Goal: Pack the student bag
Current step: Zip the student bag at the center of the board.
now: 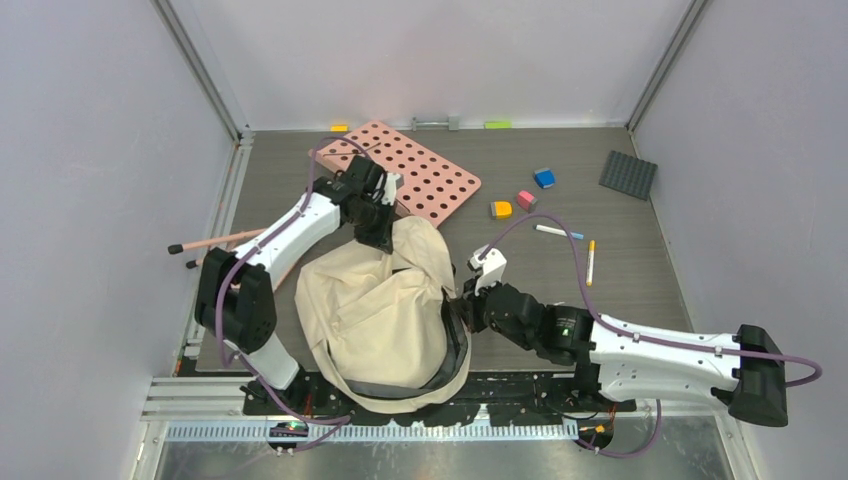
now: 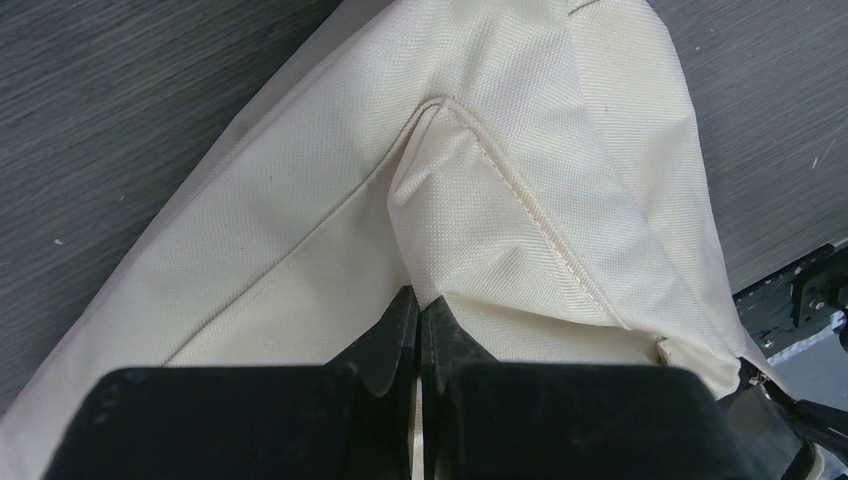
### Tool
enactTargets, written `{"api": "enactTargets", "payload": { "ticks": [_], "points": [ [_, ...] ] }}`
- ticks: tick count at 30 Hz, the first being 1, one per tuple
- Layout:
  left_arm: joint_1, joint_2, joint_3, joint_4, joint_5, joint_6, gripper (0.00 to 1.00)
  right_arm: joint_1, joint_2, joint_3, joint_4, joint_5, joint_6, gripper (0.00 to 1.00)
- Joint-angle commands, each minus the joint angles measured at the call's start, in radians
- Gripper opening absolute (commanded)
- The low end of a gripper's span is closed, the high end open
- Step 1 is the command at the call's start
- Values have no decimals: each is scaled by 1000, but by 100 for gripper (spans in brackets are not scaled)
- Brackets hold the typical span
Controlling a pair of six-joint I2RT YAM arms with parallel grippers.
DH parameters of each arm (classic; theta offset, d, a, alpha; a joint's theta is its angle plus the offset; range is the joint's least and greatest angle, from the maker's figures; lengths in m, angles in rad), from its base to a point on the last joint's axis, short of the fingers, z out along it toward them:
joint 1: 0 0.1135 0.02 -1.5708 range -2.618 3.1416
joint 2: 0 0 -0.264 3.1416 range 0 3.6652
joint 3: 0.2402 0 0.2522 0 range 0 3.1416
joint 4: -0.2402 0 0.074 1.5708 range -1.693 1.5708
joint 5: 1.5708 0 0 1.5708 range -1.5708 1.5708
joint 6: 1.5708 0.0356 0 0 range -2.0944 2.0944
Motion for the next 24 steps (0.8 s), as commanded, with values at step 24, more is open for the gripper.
{"api": "enactTargets", "payload": {
  "ticks": [24],
  "points": [
    [162,-71,-19,73,-191,-19,0,293,-34,167,-311,222,141,1]
  ]
}}
